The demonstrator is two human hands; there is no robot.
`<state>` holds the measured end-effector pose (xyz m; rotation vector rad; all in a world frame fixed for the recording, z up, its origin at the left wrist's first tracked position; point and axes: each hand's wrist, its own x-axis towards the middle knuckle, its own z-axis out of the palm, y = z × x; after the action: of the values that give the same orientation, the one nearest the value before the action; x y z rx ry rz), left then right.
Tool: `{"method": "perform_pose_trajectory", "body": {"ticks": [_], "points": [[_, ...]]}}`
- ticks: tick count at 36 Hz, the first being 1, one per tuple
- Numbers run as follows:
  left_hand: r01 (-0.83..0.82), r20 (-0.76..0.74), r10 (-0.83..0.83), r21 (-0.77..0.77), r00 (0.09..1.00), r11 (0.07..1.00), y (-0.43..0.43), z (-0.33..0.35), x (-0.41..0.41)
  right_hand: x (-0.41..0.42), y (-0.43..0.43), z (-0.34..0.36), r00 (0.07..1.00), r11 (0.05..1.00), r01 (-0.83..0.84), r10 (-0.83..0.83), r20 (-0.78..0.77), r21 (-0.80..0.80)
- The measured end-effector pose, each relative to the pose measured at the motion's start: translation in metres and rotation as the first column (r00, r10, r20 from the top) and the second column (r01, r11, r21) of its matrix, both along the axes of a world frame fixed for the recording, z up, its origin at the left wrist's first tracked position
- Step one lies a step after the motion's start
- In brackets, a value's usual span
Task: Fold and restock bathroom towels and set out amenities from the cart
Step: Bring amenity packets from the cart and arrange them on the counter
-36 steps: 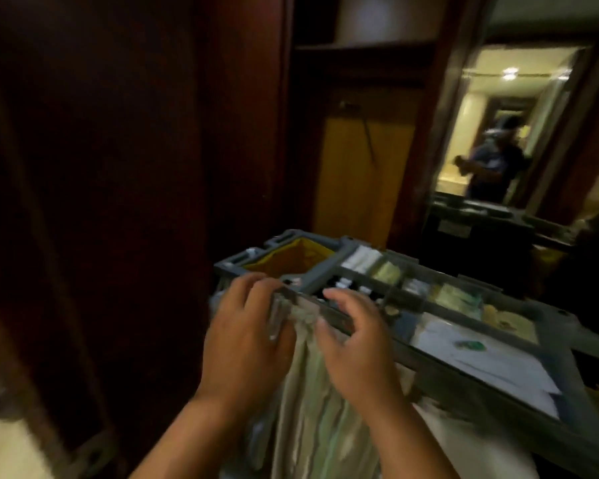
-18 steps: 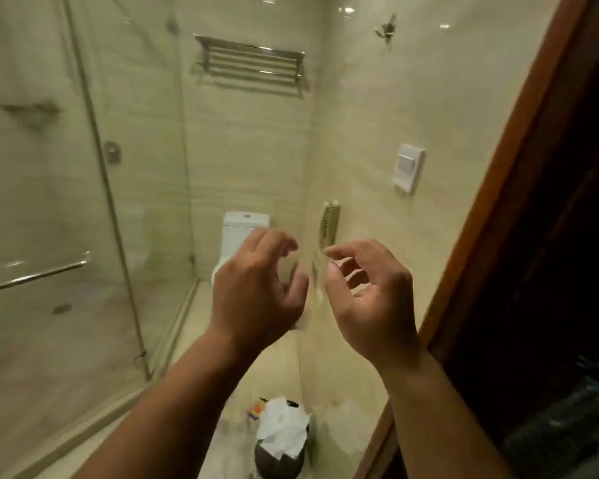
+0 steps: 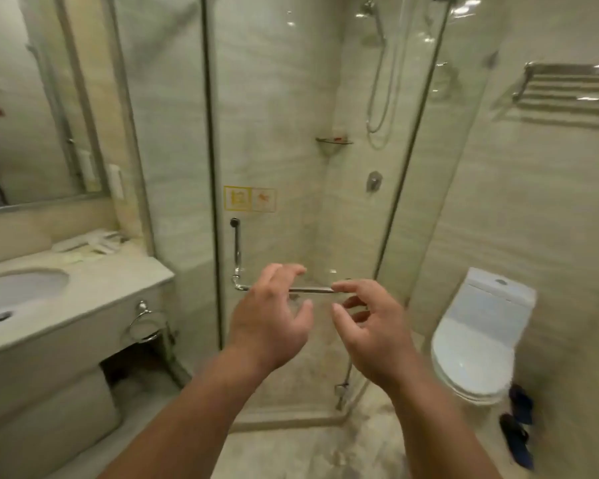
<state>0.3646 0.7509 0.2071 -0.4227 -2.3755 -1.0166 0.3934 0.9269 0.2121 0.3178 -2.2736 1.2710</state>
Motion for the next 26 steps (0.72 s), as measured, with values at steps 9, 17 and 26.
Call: {"method": "perform_pose_trajectory", "body": {"ticks": [9, 17, 26], "points": [[-0.370, 0.163, 0.374, -0.051, 0.913, 0.927, -0.097, -0.041, -0.096, -0.173, -0.092, -0.044, 0.939, 0.945, -0.327, 0.328, 0.107, -0.027], [-0.660, 0.304, 0.638, -0.041, 0.707, 0.750, -0.185, -0.064, -0.145, -0.289, -0.203, -0.071, 0.805, 0.831, -0.555, 0.551, 0.220, -0.049], [-0.782, 0.436, 0.707, -0.012, 0.556, 0.623, -0.311, -0.117, -0.200, -0.377, -0.353, -0.130, 0.671, 0.752, -0.647, 0.640, 0.373, -0.127]]}}
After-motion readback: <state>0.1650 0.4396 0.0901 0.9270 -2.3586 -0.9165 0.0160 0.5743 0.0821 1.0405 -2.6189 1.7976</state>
